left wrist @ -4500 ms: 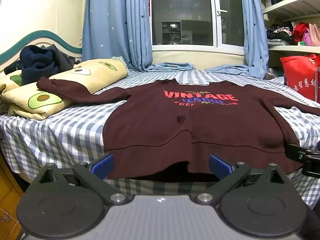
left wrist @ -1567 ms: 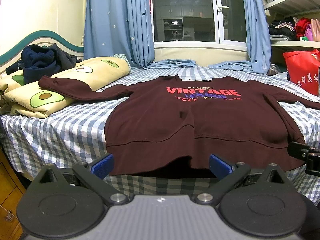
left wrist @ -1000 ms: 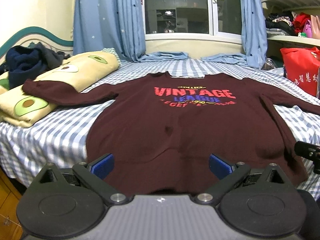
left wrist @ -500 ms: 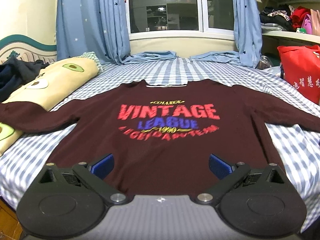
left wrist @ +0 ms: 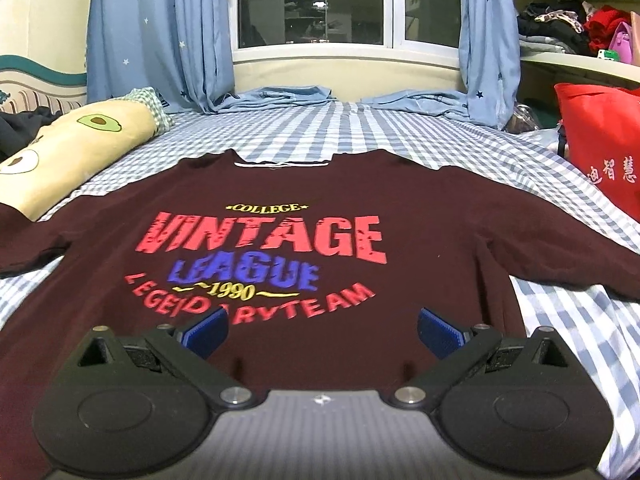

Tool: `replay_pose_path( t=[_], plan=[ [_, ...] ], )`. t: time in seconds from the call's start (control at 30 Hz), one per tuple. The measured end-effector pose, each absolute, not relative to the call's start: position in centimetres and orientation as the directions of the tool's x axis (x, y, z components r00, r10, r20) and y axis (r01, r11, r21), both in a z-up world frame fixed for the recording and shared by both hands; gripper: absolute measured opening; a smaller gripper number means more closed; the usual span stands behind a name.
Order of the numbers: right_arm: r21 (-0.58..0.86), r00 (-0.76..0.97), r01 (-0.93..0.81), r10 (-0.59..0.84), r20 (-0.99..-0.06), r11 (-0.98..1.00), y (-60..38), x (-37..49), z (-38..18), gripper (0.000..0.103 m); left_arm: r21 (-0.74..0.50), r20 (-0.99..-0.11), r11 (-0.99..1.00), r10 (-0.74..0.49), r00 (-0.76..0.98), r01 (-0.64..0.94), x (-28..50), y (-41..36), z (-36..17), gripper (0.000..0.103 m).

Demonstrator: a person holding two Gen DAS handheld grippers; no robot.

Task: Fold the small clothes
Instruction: 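Move the right gripper to the sweatshirt sleeve cuff and grasp it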

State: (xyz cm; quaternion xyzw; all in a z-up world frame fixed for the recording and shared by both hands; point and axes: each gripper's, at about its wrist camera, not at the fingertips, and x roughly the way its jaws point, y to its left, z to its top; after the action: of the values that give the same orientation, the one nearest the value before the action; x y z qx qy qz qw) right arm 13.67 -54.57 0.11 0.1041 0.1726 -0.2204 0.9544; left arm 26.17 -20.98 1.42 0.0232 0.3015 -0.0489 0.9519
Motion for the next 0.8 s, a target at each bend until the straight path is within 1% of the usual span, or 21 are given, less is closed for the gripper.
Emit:
replay_pose_path(
  t=[0.07,0.17,0.33,0.5,0.7,0.8],
  plan=[
    [0.13,0.841,0.453,-0.374,-0.392,0.882,-55.4,14.3,-0.6,0.103,0.018,-0.581,0.994,-0.077,0.81,0.107,27.0,-21.7,1.0,0.102],
    [0.104,0.813,0.476,-0.391,-0.432,0.873,-56.2,14.9,-1.4,0.103,0.022,-0.597,0.995,-0.068,0.8,0.101,28.1,-22.5,0.2,0.102],
    [0.04,0.761,0.554,-0.486,-0.43,0.831,-58.5,15.2,-1.5,0.103,0.026,-0.614,0.995,-0.059,0.787,0.094,29.1,-23.3,-0.9,0.102],
    [0.109,0.721,0.62,-0.51,-0.469,0.777,-62.1,15.5,-1.7,0.103,0.043,-0.625,0.993,-0.055,0.779,0.106,29.3,-24.1,-1.7,0.102],
    [0.127,0.712,0.636,-0.514,-0.479,0.761,-64.2,16.2,-2.3,0.102,0.053,-0.617,0.992,-0.055,0.785,0.111,29.0,-24.7,-2.0,0.102],
    [0.125,0.707,0.639,-0.515,-0.485,0.759,-64.6,16.7,-2.6,0.095,0.053,-0.618,0.992,-0.055,0.785,0.111,29.1,-24.7,-2.0,0.102]
  ],
)
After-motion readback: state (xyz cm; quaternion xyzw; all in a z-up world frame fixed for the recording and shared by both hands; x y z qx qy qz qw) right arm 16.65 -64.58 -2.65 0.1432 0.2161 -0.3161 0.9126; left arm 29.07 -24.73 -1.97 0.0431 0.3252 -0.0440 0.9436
